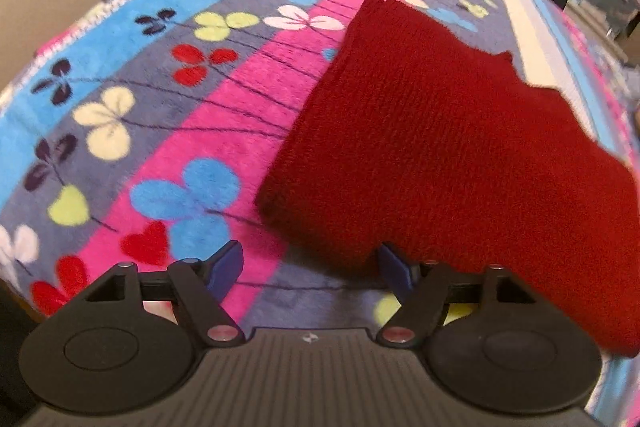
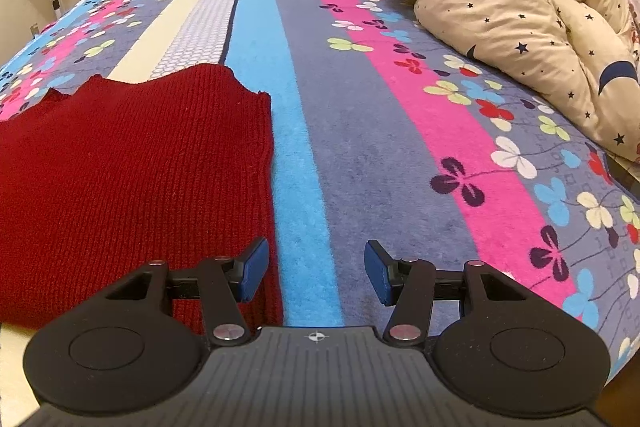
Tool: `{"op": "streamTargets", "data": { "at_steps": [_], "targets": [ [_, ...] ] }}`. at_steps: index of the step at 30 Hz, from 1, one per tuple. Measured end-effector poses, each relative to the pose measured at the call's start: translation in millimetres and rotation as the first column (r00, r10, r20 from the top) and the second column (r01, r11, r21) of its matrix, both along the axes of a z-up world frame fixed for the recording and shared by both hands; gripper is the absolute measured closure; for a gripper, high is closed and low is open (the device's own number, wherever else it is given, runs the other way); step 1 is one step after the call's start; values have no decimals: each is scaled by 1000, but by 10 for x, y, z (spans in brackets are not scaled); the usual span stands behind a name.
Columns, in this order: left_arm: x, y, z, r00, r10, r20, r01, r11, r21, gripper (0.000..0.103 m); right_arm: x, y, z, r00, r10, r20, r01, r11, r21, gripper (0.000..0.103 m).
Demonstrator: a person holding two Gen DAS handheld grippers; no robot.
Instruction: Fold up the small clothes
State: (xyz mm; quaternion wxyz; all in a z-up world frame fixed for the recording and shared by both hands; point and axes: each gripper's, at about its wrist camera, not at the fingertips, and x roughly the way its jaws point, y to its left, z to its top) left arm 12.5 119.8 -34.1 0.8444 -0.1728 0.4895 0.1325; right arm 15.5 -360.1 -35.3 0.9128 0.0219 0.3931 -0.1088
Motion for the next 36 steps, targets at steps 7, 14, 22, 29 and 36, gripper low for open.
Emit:
{"op": "streamTargets", "data": {
  "at_steps": [7,14,22,29,36],
  "targets": [
    [147,38,-48,998,-24,50,33,979,-199,23,27,8,-6,1000,-1,0,1,1000,-1,49],
    [244,185,-80,994,89,67,-77,983,-167,31,33,10,19,1000,-4,9,4,1000,5,49],
    [177,-276,190,984,-96,153,67,981,183,85,-1,-119,156,998,-32,54,30,999,37,49],
    [115,-1354,763,872,-429,236,280,832,478,87,-64,-320,319,990,-69,127,60,995,77,49],
    [15,-3050,499,588,-803,92,594,507,625,88,-146,-562,405,970,-147,196,126,986,112,49]
  ]
}}
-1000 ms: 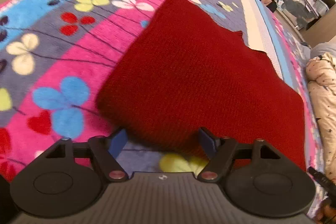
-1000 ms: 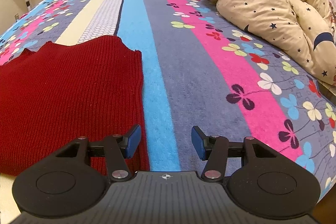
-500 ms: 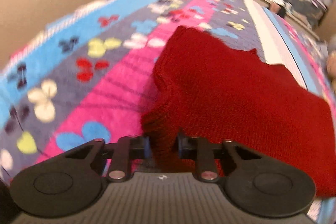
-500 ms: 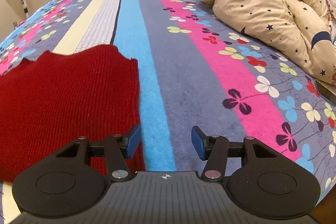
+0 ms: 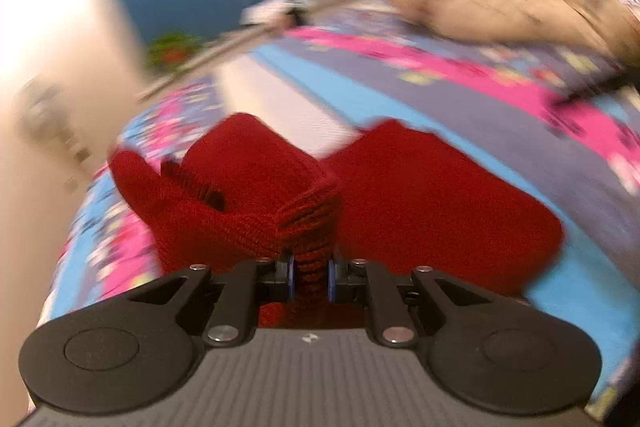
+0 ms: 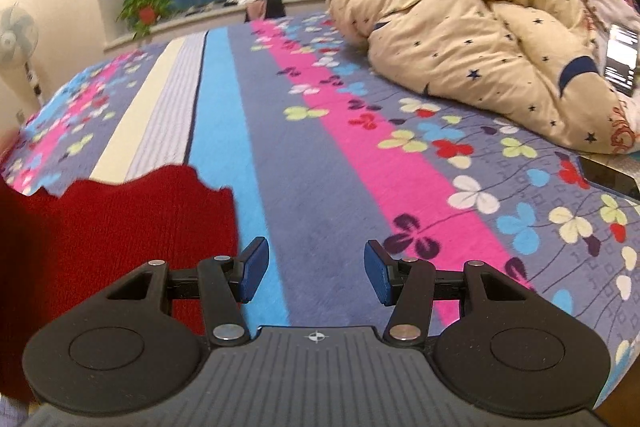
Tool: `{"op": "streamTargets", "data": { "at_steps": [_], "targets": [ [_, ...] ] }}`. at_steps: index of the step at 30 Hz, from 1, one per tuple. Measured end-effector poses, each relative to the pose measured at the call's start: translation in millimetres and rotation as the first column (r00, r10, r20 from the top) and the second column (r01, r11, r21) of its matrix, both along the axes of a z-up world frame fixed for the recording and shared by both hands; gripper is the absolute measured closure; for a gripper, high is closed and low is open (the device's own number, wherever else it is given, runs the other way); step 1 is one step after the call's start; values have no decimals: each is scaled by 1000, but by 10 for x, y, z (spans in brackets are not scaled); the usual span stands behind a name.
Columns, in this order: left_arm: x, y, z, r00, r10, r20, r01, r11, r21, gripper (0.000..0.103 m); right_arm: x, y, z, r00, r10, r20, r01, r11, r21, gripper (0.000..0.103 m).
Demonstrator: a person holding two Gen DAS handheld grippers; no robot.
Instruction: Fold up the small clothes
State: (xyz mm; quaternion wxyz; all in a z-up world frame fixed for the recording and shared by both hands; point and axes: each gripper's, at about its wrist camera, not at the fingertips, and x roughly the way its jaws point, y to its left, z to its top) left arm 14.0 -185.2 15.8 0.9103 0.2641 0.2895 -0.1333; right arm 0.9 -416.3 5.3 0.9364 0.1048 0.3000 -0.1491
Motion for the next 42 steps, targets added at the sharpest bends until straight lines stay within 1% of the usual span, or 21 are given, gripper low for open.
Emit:
{"op": "streamTargets", "data": {
  "at_steps": [2,3,5,6,7,11,13,17,19,22,26,27,29,30,31,33,35,37,39,40,42],
  "targets": [
    [-28,-394,-286,995,-84,-57,87,995,45,87,-18,-81,12,1000,-22,20,22,1000,19,49],
    [-25,-519,-412,990,-103,-98,108,993,45,82,-23,-120,11,999,-33,28,32,999,30,49],
    [-60,-661,-576,983,-128,-128,136,989,55,65,-45,-206,-2,998,-53,41,50,997,63,49],
    [-95,-669,-579,984,-134,-116,141,989,50,53,-54,-238,-15,998,-55,42,52,995,83,49],
    [-136,-622,-561,985,-138,-108,142,989,30,45,-63,-264,-27,998,-51,45,45,993,109,49],
    [-270,-143,-252,983,-156,-95,142,980,-138,43,-42,-198,-44,996,49,80,-65,977,204,48],
    [-356,201,-116,984,-164,-76,148,972,-181,43,13,-92,-65,988,122,92,-141,959,245,46],
    [-526,722,51,986,-167,-27,161,976,-146,43,183,278,-169,949,304,87,-315,888,334,37],
    [-583,1031,79,988,-154,-14,151,980,-130,43,258,483,-220,927,368,80,-371,856,360,33],
    [-628,1457,78,991,-133,17,134,984,-117,43,370,793,-300,906,421,34,-408,851,332,27],
    [-588,1958,-31,999,-29,24,32,990,-136,43,459,1122,-435,885,463,-41,-433,853,293,30],
    [-549,2029,-44,1000,5,25,-2,991,-136,43,458,1191,-431,884,464,-49,-438,862,255,35],
    [-453,2161,-4,995,86,51,-79,989,-128,43,441,1334,-432,873,485,-58,-468,864,185,55],
    [-410,2225,50,990,116,74,-105,985,-139,43,425,1369,-417,867,496,-52,-484,861,158,70],
    [-352,2263,99,986,137,90,-122,980,-155,43,392,1397,-388,863,504,-41,-496,859,126,80],
    [-272,2373,163,978,185,99,-164,969,-185,43,349,1399,-294,858,514,-5,-513,856,73,84],
    [-195,2472,181,971,226,81,-206,958,-201,43,265,1307,-144,866,495,67,-499,865,52,86],
    [-106,2476,209,965,253,68,-234,950,-209,43,95,1176,87,857,476,197,-490,871,31,86],
    [-64,2518,240,961,272,57,-252,939,-233,43,-137,1040,286,830,460,317,-483,875,-5,86],
    [-74,2492,239,959,278,52,-258,935,-243,43,-233,989,341,828,447,339,-461,886,-43,86],
    [-44,2506,244,958,284,34,-266,927,-265,43,-342,846,341,856,395,334,-394,916,-72,87]
  ]
}}
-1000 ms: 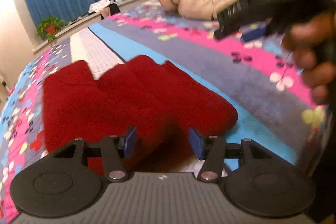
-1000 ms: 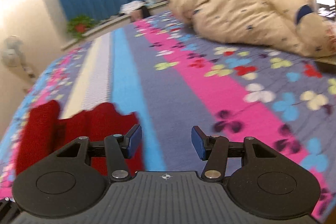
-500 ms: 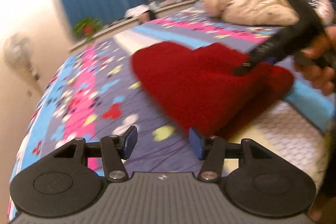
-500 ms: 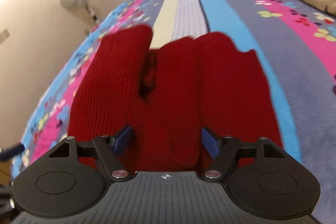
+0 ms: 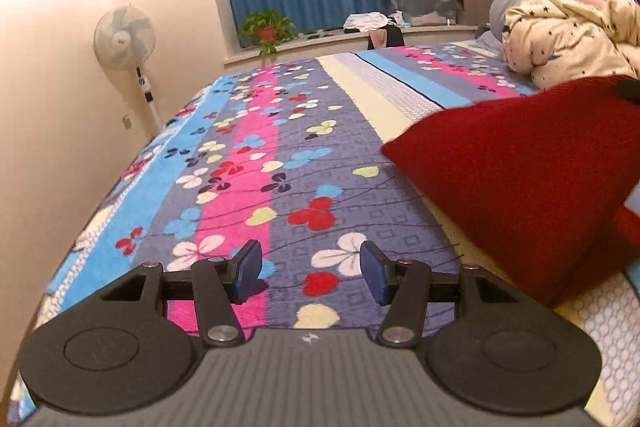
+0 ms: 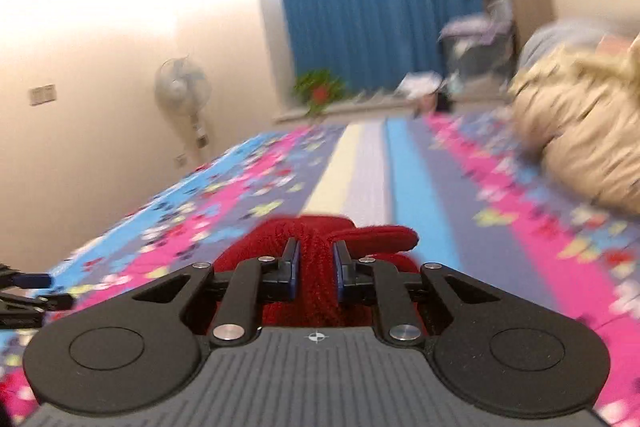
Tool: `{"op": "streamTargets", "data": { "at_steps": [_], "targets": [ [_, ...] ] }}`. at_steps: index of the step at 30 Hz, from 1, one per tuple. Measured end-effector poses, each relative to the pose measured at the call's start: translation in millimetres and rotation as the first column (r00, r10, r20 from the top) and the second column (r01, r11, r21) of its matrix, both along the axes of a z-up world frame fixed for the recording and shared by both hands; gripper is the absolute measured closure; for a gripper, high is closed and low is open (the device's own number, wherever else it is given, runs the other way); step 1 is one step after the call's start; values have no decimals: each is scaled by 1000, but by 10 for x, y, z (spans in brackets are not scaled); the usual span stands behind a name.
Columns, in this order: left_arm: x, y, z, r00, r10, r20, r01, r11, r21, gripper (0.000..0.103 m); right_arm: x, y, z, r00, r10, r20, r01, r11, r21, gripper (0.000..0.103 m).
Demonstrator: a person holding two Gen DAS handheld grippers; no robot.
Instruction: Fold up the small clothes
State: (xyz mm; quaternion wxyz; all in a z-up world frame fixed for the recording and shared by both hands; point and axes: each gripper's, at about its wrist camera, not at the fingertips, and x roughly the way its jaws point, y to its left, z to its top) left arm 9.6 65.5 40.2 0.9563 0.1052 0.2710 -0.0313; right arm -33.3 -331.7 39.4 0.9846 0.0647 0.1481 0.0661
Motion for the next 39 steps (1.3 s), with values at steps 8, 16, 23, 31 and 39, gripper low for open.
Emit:
{"op": "streamTargets", "data": {
  "at_steps": [8,16,23,31,39],
  "targets": [
    [152,-170,-143,997,-4,-80,1,999,-41,43,333,-430,-761,861,-97,-500,96,995,-29,76],
    [144,-381,-320,993,-42,-110,43,999,8,43,120,-433,-357,970,-79,-230,85,996,17,30],
    [143,-668,-127,988,-110,-109,102,992,-73,43,606,-409,-888,817,-137,-560,96,990,-102,32],
    [238,-1377,-265,951,-271,-151,250,957,-144,43,634,-467,-772,833,-128,-539,119,992,-50,32],
    [457,-1505,-365,932,-242,-270,229,970,-79,28,625,-602,-813,825,-134,-548,200,978,62,15]
  ]
}}
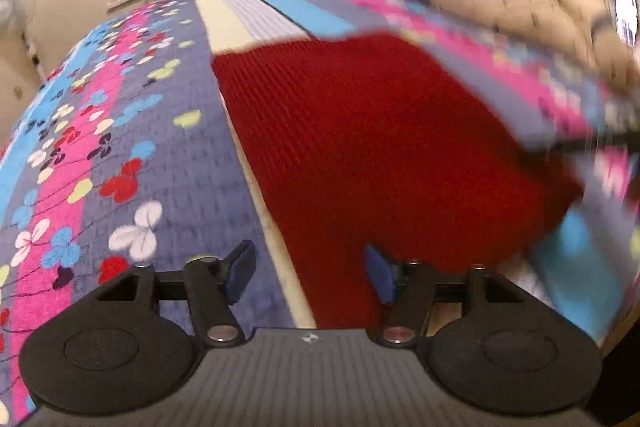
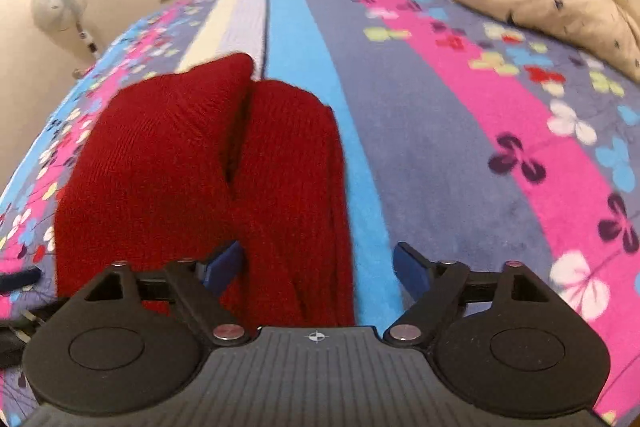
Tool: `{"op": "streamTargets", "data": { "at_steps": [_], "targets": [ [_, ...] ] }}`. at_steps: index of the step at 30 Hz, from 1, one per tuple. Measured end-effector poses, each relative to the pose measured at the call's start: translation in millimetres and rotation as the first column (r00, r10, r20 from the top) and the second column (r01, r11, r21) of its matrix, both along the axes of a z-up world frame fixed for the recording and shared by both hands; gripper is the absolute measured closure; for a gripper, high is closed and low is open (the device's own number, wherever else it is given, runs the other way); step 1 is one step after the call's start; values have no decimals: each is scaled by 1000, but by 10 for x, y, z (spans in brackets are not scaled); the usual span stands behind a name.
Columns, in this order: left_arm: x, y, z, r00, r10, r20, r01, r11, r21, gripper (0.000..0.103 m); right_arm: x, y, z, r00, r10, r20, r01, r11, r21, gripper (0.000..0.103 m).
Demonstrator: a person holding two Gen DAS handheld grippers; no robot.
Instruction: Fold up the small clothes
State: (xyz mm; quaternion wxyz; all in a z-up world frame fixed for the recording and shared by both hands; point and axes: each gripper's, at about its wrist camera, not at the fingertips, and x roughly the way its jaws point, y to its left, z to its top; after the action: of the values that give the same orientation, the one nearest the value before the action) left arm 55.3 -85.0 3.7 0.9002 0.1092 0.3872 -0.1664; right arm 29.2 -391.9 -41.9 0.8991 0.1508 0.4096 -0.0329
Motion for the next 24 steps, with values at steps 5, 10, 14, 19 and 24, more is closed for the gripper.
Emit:
{"op": "streamTargets", "data": {
  "at_steps": [5,10,14,19,24],
  "targets": [
    [553,114,353,988,139,67,-131,984,-122,11,129,-6,-122,998,-13,-53,16,999,43,9],
    [1225,154,238,973,221,-61,-229,956,-181,9,212,72,-145,997,-15,-78,18,999,33,5],
    [1642,200,-110,951,199,-235,-266,916,-301,3,238,110,-160,997,1,-82,0,1000,13,5],
    [1983,284,-425,914,150,-378,-318,842,-435,6,286,109,-198,997,15,-81,-11,999,45,8],
    [1917,249,-220,955,123,-271,-230,883,-409,41,292,289,-132,997,68,-26,-67,997,38,41]
  ]
}}
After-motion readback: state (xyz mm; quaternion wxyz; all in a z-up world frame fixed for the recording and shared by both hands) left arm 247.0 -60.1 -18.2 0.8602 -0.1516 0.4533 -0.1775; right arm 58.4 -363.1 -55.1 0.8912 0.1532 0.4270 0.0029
